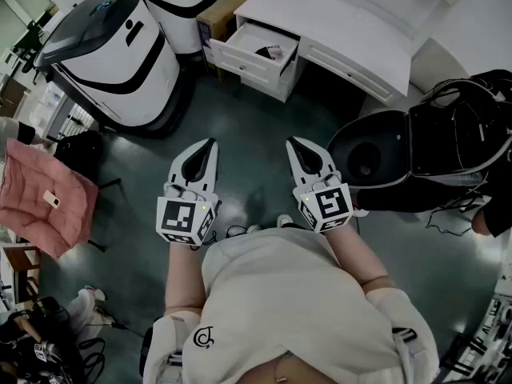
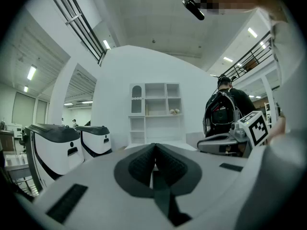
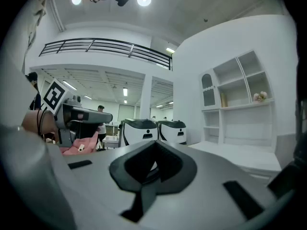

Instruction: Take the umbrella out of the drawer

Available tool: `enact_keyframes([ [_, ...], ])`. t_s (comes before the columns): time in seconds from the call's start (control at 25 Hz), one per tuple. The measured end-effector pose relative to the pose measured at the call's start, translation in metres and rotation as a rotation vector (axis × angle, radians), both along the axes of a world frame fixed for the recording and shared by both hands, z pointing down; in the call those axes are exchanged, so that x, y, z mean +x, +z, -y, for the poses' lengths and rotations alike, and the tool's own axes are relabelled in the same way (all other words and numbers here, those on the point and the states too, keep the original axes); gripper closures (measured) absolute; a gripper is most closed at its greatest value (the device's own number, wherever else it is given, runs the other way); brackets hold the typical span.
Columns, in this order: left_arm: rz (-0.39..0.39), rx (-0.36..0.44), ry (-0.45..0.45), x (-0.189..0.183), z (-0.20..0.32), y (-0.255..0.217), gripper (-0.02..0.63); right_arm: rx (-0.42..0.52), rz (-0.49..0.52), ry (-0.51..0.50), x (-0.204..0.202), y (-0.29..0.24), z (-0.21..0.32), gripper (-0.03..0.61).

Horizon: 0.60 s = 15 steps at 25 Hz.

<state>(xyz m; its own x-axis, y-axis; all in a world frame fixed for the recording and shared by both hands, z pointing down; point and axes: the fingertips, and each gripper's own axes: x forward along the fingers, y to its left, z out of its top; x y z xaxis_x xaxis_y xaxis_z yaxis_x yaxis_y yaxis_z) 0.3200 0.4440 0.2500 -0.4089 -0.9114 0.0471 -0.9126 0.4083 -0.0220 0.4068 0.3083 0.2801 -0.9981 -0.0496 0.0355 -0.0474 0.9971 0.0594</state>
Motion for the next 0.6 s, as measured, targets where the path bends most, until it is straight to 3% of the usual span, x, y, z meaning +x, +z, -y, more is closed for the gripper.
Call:
enact_keyframes([
  [0.6,-0.018,0.018,0.025,-0.014,-0.021,0.004,0.601,-0.006,-0.007,0.039,-0.007,0.002,-0.019,0.574],
])
